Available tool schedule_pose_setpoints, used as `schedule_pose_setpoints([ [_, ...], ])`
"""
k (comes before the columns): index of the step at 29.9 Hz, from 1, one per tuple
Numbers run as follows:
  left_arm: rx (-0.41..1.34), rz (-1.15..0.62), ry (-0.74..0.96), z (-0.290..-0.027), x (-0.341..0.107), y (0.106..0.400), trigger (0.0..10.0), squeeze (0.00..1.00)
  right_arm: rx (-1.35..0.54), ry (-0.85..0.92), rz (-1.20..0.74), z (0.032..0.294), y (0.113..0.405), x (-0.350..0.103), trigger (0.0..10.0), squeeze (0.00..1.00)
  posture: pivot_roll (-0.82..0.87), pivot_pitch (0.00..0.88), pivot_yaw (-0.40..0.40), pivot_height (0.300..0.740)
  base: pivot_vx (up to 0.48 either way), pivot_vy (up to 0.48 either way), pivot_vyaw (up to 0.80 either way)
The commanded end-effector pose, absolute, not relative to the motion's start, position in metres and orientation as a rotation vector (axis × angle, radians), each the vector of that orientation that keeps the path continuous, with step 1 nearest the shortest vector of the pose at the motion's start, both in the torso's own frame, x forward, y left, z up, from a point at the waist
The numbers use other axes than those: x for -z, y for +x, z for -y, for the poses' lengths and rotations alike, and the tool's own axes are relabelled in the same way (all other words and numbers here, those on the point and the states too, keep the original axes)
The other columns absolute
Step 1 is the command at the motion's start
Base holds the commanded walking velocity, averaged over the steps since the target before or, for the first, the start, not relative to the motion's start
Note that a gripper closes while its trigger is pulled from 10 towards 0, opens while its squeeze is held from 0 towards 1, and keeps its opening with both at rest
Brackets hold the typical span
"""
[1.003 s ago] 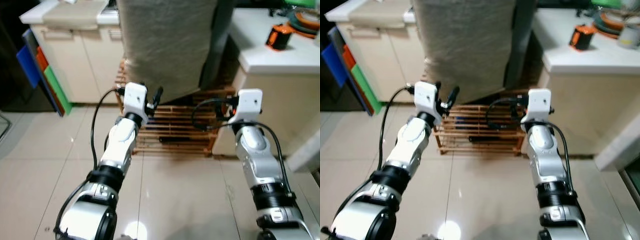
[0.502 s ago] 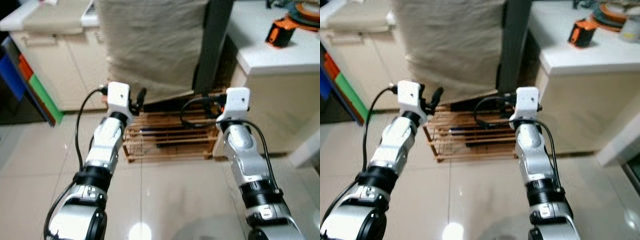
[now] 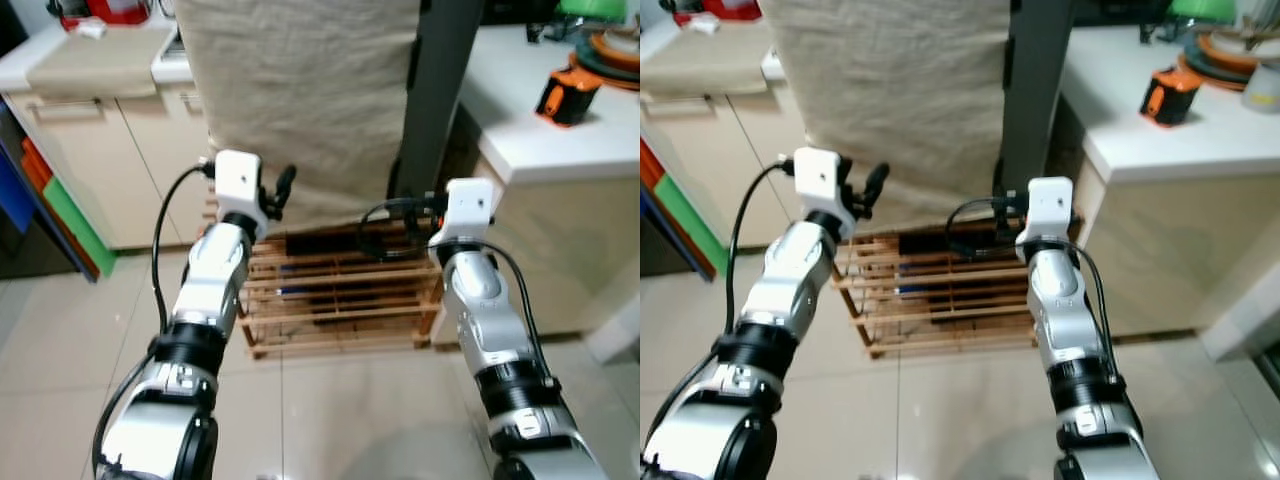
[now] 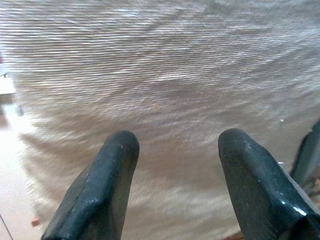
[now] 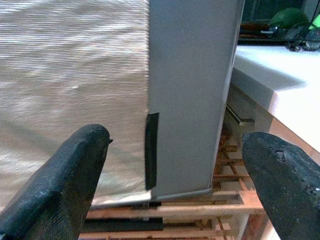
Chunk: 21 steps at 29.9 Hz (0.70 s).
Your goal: Restocking fridge
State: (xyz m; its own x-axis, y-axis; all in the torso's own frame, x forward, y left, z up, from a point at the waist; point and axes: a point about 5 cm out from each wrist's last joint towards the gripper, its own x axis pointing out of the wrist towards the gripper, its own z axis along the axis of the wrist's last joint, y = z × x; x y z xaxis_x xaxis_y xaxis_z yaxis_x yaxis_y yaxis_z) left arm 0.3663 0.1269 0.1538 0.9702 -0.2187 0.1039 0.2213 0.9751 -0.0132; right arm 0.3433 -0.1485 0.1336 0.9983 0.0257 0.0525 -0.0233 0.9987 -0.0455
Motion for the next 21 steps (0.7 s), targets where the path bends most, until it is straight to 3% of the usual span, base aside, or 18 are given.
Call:
schedule_pose_setpoints([
  [1,0.238,0.099,-0.03,-0.121,-0.1569,0.3683,10.0,0.0,-0.007,-0.044,0.054,0.1532,0.3445,-0.1335,10.0,0.0,-0.1,0.0,0.063,0.74,0.446,0.0,0.0],
  [18,0.215,0.102,0.001,-0.1254,-0.1587,0.3705,10.0,0.0,-0.017,-0.031,0.059,0.1504,0.3455,-0.1337,10.0,0.0,-0.1,0.0,0.063,0.74,0.446,0.0,0.0],
  [21,0.218,0.116,0.029,-0.1236,-0.1599,0.3699,10.0,0.0,-0.016,-0.031,0.059,0.1508,0.3452,-0.1336,10.0,0.0,-0.1,0.0,0.063,0.74,0.0,0.0,0.0],
])
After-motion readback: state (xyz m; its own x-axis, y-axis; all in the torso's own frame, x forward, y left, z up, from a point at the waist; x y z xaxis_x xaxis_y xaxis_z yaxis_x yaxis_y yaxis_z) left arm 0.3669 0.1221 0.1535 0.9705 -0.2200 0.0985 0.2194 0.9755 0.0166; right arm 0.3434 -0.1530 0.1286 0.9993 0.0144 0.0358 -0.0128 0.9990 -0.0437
